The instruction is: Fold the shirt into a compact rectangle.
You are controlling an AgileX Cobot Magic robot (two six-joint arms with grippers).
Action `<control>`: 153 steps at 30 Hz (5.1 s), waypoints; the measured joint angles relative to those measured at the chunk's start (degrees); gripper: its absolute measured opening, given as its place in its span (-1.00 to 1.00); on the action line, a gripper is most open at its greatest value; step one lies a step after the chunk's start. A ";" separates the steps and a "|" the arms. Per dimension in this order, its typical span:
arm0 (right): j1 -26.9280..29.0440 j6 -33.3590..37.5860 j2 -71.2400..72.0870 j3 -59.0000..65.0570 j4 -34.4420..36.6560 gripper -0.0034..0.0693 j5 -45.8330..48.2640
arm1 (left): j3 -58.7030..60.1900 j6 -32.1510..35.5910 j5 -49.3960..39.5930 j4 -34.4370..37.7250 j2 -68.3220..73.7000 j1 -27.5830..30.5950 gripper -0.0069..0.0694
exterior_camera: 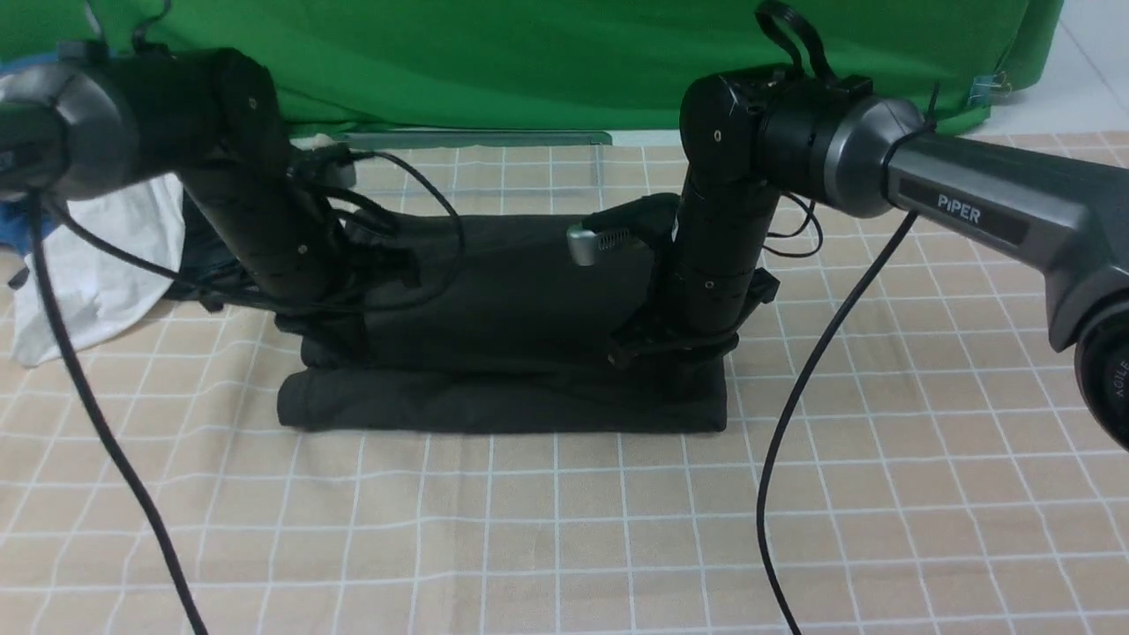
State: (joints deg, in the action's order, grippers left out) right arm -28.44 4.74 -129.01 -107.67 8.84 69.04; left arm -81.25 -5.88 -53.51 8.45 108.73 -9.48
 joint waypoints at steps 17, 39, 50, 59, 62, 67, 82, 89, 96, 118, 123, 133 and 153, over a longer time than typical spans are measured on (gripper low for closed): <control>0.42 0.00 15.76 -0.05 -1.09 -0.81 0.10 | -6.33 0.40 3.07 0.66 -0.16 6.07 -0.64; 0.42 0.00 15.76 0.00 -1.09 -0.81 -1.30 | -6.33 12.43 10.24 9.08 12.05 6.02 -0.18; 0.42 0.00 15.76 0.00 -1.09 -0.81 -2.04 | -8.70 16.68 10.01 7.68 8.39 6.02 -0.72; 0.42 0.00 15.76 0.00 -1.09 -0.81 -3.56 | -9.23 20.11 13.03 7.10 6.37 5.97 -0.72; 0.42 0.00 15.76 0.00 -1.09 -0.81 -4.20 | -9.23 20.11 14.50 7.04 7.51 5.97 -0.71; 0.42 0.00 15.53 0.00 -1.09 -0.81 -4.68 | -9.23 19.92 18.02 5.52 10.45 5.97 -0.46; 2.62 0.00 17.36 -3.58 -3.01 -0.81 0.13 | -8.20 19.48 5.21 2.97 0.96 6.03 -0.51; 6.66 -0.04 27.10 2.36 -3.04 -0.81 0.36 | 14.16 18.63 7.85 5.03 -15.44 6.03 -0.78; 6.40 1.00 30.13 12.30 1.13 -0.81 -0.56 | 27.26 18.12 19.41 7.85 -18.40 6.03 -0.61; 9.59 0.97 24.30 15.15 2.50 -0.71 -3.49 | 27.33 27.28 26.81 19.86 -6.69 5.85 -0.06; 9.75 0.63 20.50 15.15 3.95 -0.26 -2.96 | 25.58 27.61 23.13 17.73 -7.32 5.51 -0.70; 8.84 1.70 12.52 15.15 12.85 0.45 -5.07 | 23.96 27.69 18.14 14.64 -10.94 5.51 -0.77; 5.28 4.24 11.01 15.28 7.17 -0.66 -2.92 | 23.96 25.54 13.48 15.09 -15.10 5.47 -0.77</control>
State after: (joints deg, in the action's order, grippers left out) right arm -23.16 8.98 -118.01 -92.40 16.02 66.12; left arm -57.29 19.66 -40.03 23.54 93.64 -4.01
